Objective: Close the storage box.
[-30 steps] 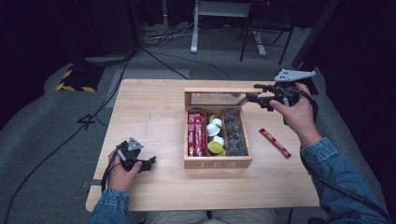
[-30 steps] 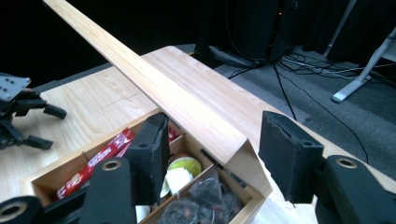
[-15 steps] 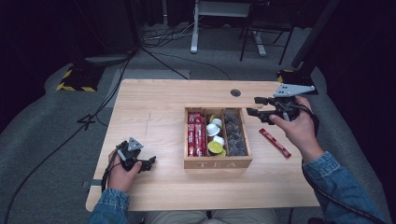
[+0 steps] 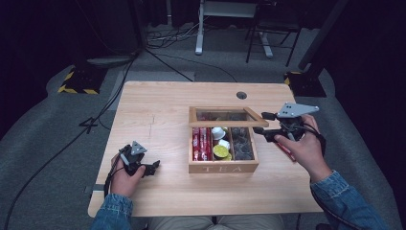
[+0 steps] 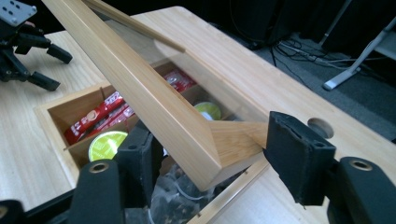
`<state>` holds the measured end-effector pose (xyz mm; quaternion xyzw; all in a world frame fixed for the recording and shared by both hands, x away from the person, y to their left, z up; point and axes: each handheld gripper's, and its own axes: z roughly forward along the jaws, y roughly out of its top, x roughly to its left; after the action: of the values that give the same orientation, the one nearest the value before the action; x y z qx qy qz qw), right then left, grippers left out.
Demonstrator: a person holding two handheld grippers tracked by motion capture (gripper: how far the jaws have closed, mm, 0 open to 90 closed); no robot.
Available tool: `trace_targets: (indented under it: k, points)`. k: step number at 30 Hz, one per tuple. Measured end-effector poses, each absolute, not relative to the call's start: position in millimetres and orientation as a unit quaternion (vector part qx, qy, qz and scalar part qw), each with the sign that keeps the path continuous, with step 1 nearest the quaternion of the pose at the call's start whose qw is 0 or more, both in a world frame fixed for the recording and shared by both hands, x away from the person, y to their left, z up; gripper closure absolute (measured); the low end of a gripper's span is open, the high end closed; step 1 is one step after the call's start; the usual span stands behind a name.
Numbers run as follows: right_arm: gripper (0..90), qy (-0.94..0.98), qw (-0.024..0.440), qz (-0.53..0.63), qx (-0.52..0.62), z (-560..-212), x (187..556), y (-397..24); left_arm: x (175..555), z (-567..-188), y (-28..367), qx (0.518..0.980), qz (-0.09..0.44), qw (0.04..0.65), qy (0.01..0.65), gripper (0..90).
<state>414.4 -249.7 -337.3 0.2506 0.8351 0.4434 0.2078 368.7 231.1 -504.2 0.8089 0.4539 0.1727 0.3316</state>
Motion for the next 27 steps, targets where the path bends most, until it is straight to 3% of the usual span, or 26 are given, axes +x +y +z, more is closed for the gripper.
trace_targets:
  k: [27]
  points:
    - [34.4, 0.863, 0.195, 0.396, 0.247, -376.2, 386.4, -251.4, 368.7, -504.3, 231.1, 0.809, 0.173, 0.332, 0.454, 14.5]
